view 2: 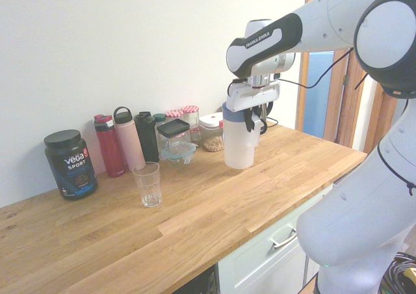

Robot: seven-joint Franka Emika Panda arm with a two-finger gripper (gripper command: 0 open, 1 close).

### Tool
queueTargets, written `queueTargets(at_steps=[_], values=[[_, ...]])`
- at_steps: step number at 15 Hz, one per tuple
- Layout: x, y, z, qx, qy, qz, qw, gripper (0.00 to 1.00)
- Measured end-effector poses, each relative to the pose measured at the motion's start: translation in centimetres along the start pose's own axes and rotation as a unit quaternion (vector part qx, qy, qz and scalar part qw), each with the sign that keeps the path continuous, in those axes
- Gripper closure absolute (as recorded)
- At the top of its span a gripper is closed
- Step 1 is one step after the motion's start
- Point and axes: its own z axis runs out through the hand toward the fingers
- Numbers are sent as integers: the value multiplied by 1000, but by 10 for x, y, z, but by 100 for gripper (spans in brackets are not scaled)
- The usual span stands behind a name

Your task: Pour me some water

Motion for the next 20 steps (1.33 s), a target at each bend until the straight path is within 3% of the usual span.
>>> queueTargets(at_steps=[4,8,14,20], values=[[-46,-26,-37,22,12,-106,994,100],[-94,-77,-44,25,14,-230,973,100],[-140,-160,-32,-14,9,-406,914,100],[-153,-209,-29,-144,21,-504,851,100]])
